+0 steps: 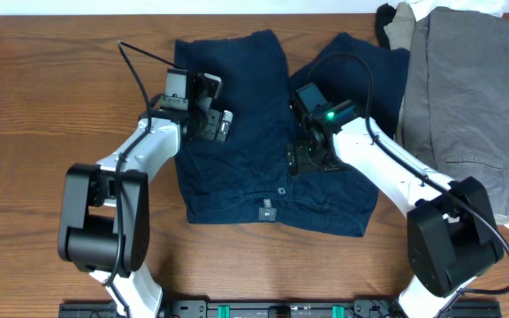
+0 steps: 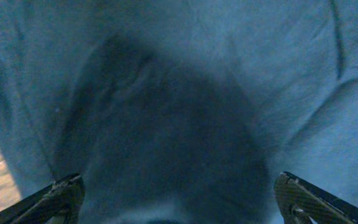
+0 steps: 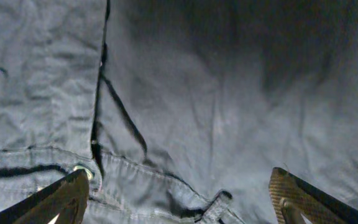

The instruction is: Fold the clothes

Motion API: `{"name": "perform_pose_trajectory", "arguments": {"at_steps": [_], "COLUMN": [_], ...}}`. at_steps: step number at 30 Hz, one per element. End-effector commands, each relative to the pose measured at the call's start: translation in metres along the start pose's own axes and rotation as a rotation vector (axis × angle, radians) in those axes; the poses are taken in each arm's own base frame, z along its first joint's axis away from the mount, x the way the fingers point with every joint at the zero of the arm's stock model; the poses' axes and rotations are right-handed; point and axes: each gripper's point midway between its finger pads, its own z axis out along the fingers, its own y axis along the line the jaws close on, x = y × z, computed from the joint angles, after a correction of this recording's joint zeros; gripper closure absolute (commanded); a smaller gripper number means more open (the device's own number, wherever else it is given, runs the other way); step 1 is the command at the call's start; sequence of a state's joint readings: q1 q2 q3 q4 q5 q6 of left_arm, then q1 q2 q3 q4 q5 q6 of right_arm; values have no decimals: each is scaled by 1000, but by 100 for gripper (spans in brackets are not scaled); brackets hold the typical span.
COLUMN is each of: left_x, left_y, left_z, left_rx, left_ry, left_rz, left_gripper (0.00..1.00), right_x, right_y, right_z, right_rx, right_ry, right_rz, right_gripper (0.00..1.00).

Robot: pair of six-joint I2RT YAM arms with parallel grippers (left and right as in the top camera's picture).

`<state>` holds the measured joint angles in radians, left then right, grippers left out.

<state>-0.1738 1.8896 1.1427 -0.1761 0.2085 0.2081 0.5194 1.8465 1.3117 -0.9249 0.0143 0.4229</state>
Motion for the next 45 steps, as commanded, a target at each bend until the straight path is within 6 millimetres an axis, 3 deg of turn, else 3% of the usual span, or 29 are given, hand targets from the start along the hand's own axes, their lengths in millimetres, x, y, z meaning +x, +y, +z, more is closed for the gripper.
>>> {"name": "perform_pose_trajectory", "arguments": {"at_steps": [1,10,15,19,29,32,36,41,45], "left_x": [-10,16,48,71,129,144,154,156,154], "left_y": [0,-2,9,6,-10,-28,-48,-64,-71], "left_z": [1,14,10,4,-24,-36,-48,-56,-54], "left_rx": [11,27,-53,-61,-81,-1,86,159,164], "left_ry": [-19,74,208,304,568,657,737,774,770], "left_rz": [70,49,-84,-198,-415,-450,-494,-522,-495], "left_gripper": [2,2,2,2,2,2,2,2,2], "right_x": [13,11,-9,-25,-51,-74,-118,-170,-197], "right_y": [-3,-33,-49,-58,-64,-61,-53,-44,-41], "right_z": [20,56,67,79,150,162,166,159,145], "right_rx": [-3,-15,-41,-49,-119,-141,-160,-179,-183], "right_ry": [39,-10,-106,-150,-163,-198,-278,-371,-432], "right_rz": [32,109,132,166,211,189,146,121,95], "right_gripper": [9,9,9,9,11,10,9,7,3]}}
